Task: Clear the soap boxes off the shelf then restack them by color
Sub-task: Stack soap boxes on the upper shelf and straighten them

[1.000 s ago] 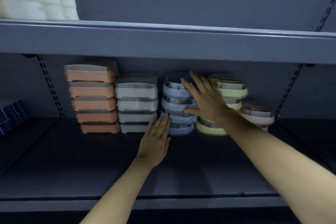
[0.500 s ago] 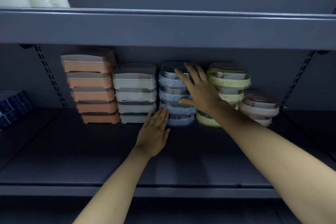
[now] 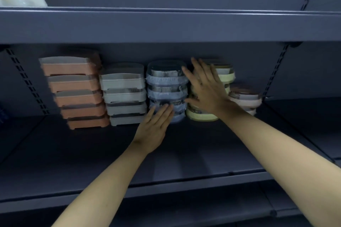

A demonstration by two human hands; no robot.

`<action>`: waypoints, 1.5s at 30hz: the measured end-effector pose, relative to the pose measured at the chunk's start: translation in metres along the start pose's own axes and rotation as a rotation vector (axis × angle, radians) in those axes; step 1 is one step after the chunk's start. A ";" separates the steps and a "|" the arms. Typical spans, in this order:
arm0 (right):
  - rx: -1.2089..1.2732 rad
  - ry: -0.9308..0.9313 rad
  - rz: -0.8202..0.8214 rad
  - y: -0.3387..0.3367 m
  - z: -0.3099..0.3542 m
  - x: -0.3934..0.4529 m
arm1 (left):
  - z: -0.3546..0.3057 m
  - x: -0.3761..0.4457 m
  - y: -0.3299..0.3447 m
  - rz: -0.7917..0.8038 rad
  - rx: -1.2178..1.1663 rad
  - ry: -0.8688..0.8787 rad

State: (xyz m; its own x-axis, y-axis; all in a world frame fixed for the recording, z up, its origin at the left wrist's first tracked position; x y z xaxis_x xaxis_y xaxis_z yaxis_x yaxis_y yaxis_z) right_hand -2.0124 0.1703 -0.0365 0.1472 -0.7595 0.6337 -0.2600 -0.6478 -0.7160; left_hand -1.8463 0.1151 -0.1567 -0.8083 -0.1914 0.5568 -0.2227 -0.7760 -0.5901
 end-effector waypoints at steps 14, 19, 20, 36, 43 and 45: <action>-0.042 0.033 0.140 0.017 -0.072 -0.032 | 0.013 0.070 -0.005 -0.024 0.244 -0.264; 0.000 0.000 0.100 0.022 -0.082 -0.030 | 0.008 0.073 -0.005 -0.006 0.256 -0.275; 0.014 -0.007 0.091 0.023 -0.084 -0.031 | 0.007 0.073 -0.006 0.001 0.260 -0.285; 0.437 0.197 0.003 0.025 -0.127 -0.058 | -0.063 0.137 -0.030 -0.063 -0.158 -0.489; 0.546 0.167 0.097 0.034 -0.130 -0.049 | -0.067 0.148 -0.025 -0.029 -0.164 -0.638; 0.578 0.167 0.100 0.035 -0.131 -0.050 | -0.070 0.149 -0.024 -0.026 -0.225 -0.671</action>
State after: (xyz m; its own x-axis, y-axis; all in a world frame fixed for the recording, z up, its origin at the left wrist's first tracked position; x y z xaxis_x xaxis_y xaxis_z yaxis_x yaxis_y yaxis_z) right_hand -2.1538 0.1935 -0.0550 -0.0148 -0.8289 0.5593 0.3023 -0.5368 -0.7876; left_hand -1.9989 0.1475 -0.1004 -0.3071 -0.5597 0.7697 -0.4032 -0.6561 -0.6380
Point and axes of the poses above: each hand's wrist, its own x-axis towards the middle knuckle, its own y-axis out of the palm, z = x × y, the point moved 4 cm from there along x, towards the middle knuckle, and after that the axes turned 6 degrees about x, right-handed, at the moved point
